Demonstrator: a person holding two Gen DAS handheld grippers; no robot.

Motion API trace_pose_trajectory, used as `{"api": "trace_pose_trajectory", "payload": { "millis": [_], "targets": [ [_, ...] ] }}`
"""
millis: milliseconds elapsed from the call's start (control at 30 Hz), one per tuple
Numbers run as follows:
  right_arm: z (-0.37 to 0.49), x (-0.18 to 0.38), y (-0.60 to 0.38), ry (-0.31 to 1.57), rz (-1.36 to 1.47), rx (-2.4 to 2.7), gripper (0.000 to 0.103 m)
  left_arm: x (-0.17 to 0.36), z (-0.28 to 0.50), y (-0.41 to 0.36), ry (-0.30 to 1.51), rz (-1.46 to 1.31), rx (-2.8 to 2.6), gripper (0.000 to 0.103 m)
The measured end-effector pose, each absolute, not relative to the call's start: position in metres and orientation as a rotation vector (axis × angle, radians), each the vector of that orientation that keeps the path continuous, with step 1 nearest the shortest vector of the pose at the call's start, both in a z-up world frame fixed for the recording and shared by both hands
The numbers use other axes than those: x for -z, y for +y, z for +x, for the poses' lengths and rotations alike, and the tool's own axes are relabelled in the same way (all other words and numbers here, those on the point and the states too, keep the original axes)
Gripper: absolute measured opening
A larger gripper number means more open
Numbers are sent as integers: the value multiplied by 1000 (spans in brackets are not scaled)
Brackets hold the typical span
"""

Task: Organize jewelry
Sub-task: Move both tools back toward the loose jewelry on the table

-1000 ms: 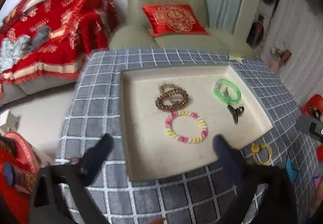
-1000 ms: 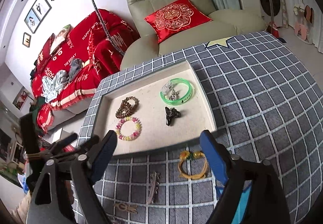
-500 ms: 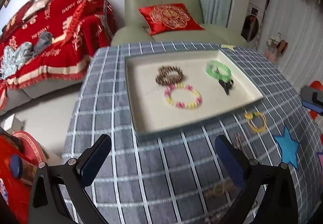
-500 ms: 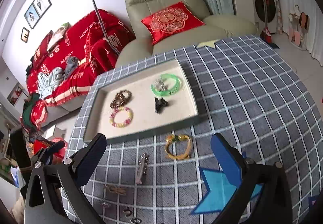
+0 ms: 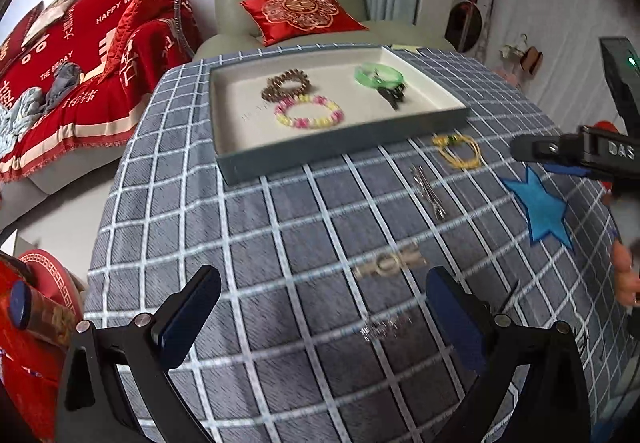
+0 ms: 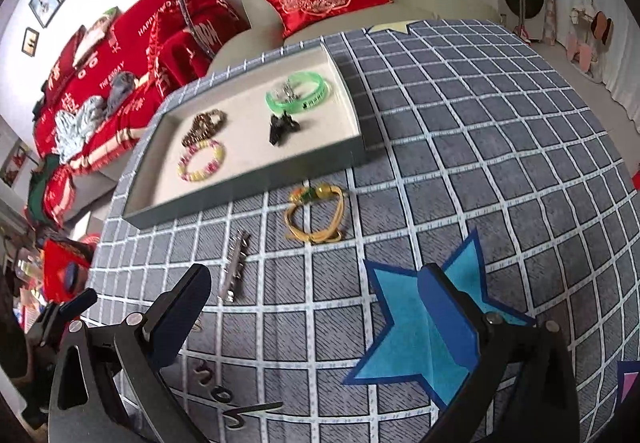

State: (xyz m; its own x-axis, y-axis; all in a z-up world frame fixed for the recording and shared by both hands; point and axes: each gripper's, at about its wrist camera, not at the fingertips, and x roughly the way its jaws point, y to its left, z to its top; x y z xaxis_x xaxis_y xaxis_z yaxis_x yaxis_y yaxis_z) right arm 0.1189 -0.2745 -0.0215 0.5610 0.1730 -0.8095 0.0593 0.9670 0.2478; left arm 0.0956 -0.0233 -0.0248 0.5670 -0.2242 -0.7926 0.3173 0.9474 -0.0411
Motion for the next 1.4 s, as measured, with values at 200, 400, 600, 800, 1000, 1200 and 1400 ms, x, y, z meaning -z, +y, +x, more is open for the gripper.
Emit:
{"api": "trace_pose_trajectory", "payload": {
  "millis": [200,400,600,800,1000,1200,1400],
  "targets": [
    [129,30,-277,991,221,-37,103,31,87,-28,927,118,315,103],
    [149,35,-275,989,178,-31,103,37,83,-31,933,113,311,103],
    [168,38,-269,985,156,-47,102,40,80,-36,934,134,317,103],
    [185,48,-257,997,122,-46,97,46,83,-42,953,140,321,103],
    [193,58,-243,990,46,-14,90,52,84,-44,970,136,325,95],
    [190,59,-228,966,-46,-16,76,53,82,-49,967,148,325,86],
    [186,54,-226,948,-44,-9,27,50,79,-54,954,162,360,55]
  ]
}}
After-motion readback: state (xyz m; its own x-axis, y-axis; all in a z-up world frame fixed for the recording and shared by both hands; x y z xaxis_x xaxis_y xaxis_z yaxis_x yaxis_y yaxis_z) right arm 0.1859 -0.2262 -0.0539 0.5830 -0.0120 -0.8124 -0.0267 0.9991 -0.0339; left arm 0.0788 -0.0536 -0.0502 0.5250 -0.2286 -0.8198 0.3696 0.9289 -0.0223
